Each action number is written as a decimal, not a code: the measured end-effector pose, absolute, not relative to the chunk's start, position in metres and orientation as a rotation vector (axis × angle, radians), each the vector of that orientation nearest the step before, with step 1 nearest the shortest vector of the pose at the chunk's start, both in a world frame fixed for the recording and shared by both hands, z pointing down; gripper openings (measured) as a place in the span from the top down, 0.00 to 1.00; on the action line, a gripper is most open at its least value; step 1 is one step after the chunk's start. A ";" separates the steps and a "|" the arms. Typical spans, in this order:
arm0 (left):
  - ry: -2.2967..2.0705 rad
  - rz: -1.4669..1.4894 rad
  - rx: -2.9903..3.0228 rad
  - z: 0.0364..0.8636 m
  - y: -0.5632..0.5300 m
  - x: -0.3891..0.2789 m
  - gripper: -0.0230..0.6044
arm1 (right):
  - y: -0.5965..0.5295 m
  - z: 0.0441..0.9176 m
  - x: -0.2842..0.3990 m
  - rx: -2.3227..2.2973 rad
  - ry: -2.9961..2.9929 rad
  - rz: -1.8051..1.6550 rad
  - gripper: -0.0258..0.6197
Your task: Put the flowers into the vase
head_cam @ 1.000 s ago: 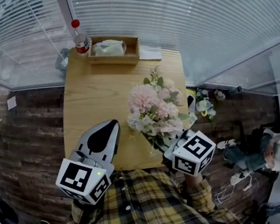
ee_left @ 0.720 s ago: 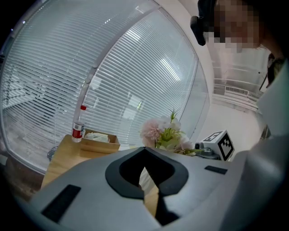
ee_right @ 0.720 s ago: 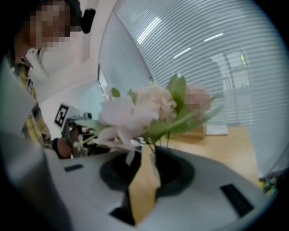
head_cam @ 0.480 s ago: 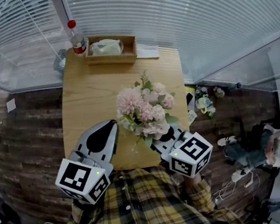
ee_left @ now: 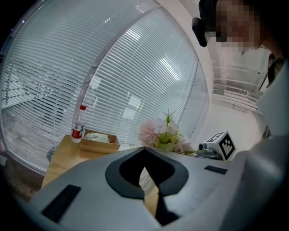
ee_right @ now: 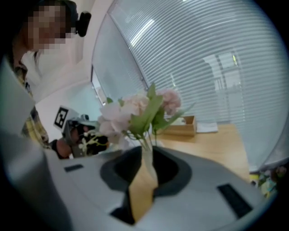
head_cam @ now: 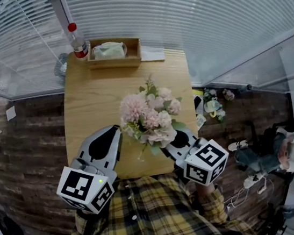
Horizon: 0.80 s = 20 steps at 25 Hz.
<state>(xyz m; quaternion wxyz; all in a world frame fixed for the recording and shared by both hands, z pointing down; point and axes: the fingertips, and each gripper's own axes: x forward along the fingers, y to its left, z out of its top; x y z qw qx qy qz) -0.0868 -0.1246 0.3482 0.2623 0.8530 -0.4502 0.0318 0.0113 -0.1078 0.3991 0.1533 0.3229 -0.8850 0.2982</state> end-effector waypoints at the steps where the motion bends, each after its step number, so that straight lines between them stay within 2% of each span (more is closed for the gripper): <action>1: -1.219 0.084 2.309 0.347 -0.125 -0.087 0.95 | -0.108 0.399 0.015 0.936 -2.531 0.848 0.84; 7: -1.213 0.074 2.324 0.342 -0.129 -0.086 0.95 | -0.113 0.386 0.050 1.075 -2.503 0.790 0.85; 12: -1.218 0.070 2.330 0.336 -0.129 -0.086 0.95 | -0.125 0.357 0.078 1.181 -2.513 0.712 0.90; 20: -1.233 0.063 2.349 0.325 -0.135 -0.088 0.95 | -0.144 0.315 0.093 1.259 -2.584 0.605 0.94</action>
